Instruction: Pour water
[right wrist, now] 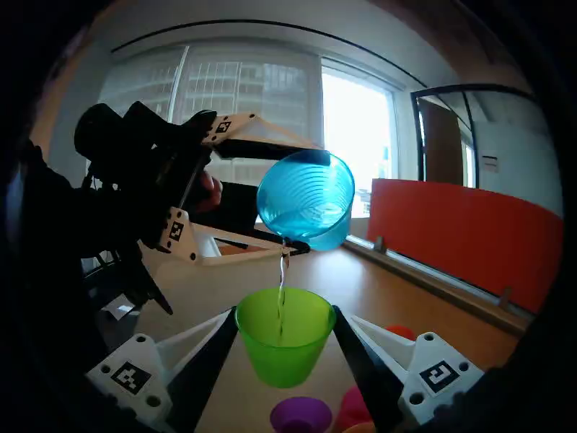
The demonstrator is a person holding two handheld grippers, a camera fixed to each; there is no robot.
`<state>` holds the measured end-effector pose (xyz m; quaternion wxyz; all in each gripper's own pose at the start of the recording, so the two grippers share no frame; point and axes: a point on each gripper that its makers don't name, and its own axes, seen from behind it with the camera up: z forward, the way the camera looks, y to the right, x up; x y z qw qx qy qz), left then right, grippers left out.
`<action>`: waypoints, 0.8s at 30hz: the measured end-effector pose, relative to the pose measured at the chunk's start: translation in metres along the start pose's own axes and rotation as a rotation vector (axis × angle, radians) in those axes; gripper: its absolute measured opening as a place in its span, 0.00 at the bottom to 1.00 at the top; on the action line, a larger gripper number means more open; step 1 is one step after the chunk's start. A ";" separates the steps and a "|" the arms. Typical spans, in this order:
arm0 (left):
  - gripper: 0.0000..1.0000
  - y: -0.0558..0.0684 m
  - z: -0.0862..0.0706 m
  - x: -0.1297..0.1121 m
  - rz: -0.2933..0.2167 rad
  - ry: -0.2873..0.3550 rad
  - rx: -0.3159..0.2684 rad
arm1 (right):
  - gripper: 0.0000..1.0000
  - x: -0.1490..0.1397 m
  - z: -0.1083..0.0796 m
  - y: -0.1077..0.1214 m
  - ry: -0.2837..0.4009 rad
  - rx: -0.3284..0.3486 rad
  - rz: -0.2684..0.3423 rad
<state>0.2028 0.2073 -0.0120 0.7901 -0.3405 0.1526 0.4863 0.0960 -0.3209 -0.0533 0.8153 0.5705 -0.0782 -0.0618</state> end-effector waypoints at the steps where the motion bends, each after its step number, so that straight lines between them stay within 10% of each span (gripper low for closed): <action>1: 0.87 0.000 0.000 0.000 0.001 0.001 0.000 | 0.95 0.000 0.000 0.000 0.000 0.000 -0.001; 24: 0.87 0.000 0.002 -0.002 0.014 0.000 0.007 | 0.95 0.000 -0.002 -0.001 0.002 0.001 -0.002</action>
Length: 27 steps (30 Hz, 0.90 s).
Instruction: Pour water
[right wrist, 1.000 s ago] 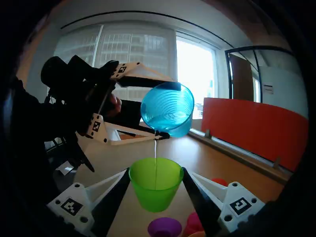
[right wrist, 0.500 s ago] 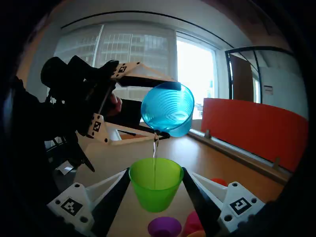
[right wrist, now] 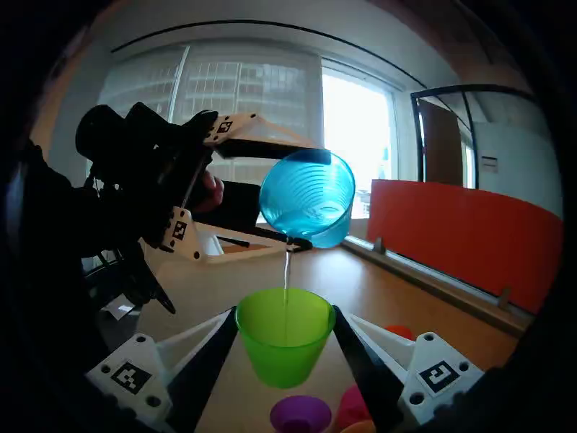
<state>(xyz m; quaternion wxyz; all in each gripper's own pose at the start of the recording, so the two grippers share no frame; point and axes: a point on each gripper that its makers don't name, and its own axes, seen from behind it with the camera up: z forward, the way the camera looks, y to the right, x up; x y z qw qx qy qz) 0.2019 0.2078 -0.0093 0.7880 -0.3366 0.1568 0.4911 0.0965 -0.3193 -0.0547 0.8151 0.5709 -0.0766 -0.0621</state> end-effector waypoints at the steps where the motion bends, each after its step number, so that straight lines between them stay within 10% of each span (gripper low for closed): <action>1: 0.87 0.000 0.000 0.000 0.001 0.000 0.001 | 0.95 0.000 0.000 0.000 0.000 0.000 -0.001; 27: 0.87 -0.001 -0.003 0.002 0.014 0.001 0.004 | 0.95 0.002 0.000 -0.004 0.002 0.007 -0.004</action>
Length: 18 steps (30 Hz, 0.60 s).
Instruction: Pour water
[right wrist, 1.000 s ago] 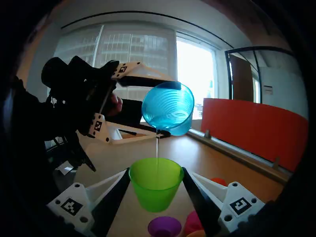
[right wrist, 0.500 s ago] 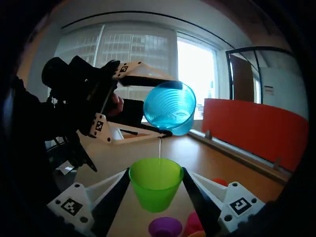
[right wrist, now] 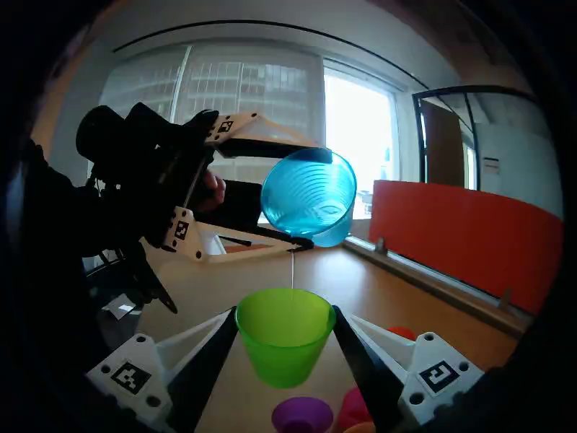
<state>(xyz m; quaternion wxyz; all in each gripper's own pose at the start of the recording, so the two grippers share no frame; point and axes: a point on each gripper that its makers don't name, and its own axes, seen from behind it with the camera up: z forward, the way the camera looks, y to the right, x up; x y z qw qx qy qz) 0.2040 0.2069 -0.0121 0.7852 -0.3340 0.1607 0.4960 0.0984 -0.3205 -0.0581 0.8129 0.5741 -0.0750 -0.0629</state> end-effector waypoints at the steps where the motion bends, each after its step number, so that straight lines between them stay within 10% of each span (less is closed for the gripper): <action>1: 0.87 0.000 0.000 0.000 0.002 0.000 0.000 | 0.95 0.000 0.000 0.000 0.000 0.000 0.000; 18: 0.87 0.004 -0.001 0.004 0.024 0.000 -0.005 | 0.95 0.001 0.001 -0.001 0.003 0.000 -0.002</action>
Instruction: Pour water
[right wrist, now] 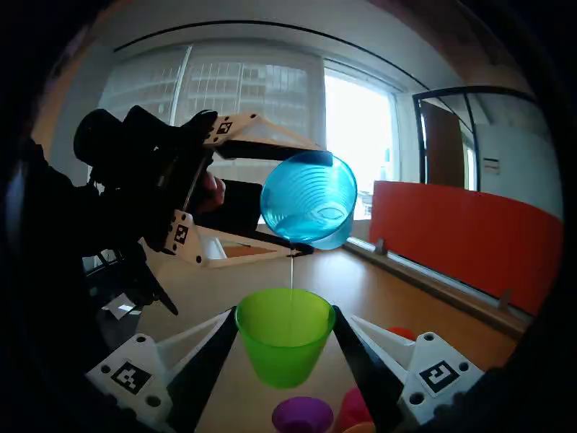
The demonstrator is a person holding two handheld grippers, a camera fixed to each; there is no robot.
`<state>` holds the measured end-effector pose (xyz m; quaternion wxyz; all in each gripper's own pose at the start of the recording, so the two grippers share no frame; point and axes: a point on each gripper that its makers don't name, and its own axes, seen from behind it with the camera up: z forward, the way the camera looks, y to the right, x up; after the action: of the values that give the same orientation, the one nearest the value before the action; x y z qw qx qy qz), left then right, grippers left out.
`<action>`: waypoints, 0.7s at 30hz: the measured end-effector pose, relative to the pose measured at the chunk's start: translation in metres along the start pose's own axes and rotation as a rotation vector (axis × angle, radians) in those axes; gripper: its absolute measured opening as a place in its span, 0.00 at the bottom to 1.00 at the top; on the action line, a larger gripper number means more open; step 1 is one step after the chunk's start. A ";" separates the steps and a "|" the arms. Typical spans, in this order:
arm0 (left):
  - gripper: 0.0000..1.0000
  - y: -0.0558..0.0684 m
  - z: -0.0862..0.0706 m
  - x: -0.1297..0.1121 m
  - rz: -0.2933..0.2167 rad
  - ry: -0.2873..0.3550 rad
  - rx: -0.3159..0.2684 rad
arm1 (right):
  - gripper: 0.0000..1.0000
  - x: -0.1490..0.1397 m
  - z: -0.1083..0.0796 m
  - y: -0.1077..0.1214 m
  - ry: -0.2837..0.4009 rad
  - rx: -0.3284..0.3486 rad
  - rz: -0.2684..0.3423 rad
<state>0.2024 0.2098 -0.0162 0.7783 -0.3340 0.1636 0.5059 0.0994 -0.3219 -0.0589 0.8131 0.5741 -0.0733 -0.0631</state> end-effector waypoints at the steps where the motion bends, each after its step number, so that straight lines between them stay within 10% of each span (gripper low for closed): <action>1: 0.88 0.000 0.000 0.000 0.001 0.000 0.000 | 0.95 0.000 0.000 0.000 0.000 0.000 0.000; 21: 0.87 -0.002 0.002 0.001 0.022 0.001 0.003 | 0.95 0.000 -0.002 0.003 0.001 -0.004 0.000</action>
<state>0.2045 0.2107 -0.0145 0.7730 -0.3312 0.1683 0.5142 0.1002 -0.3188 -0.0572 0.8141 0.5727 -0.0726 -0.0630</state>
